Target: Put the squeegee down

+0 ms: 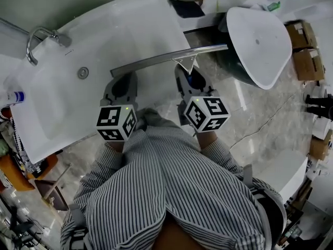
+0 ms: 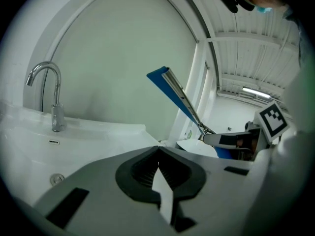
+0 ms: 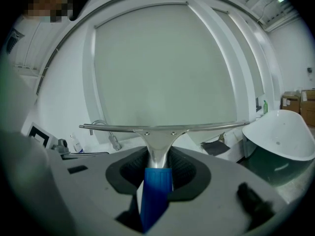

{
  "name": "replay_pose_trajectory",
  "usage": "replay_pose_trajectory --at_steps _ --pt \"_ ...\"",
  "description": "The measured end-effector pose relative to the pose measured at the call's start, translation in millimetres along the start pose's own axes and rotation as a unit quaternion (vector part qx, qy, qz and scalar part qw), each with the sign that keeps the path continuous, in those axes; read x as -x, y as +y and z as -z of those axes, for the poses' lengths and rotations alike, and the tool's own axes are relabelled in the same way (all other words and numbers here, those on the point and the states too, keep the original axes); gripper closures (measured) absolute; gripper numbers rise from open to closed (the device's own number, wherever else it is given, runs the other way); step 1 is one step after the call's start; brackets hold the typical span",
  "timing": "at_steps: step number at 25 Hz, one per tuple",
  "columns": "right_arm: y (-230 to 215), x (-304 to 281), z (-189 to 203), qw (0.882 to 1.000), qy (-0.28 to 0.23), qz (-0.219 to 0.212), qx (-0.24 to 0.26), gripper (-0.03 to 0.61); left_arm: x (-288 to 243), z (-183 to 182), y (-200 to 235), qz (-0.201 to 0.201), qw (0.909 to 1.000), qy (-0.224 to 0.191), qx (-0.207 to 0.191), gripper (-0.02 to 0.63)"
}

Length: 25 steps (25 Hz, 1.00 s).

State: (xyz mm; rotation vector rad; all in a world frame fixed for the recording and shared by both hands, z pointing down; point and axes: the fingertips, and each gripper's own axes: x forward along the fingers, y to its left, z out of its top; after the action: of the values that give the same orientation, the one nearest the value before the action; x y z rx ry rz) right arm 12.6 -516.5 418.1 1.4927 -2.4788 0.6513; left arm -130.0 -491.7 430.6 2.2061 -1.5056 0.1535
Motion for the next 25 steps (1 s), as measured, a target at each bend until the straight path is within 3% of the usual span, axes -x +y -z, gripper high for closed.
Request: replay_pose_trajectory --at_steps 14,25 --pt "-43.2 -59.9 23.5 0.998 0.054 0.019 -0.017 0.468 -42.5 30.8 32.0 -0.033 0.9976 0.053 0.030 0.601" --pt "-63.9 -95.8 58.2 0.994 0.103 0.022 -0.013 0.468 -65.8 57.3 40.5 -0.038 0.9945 0.087 0.045 0.601"
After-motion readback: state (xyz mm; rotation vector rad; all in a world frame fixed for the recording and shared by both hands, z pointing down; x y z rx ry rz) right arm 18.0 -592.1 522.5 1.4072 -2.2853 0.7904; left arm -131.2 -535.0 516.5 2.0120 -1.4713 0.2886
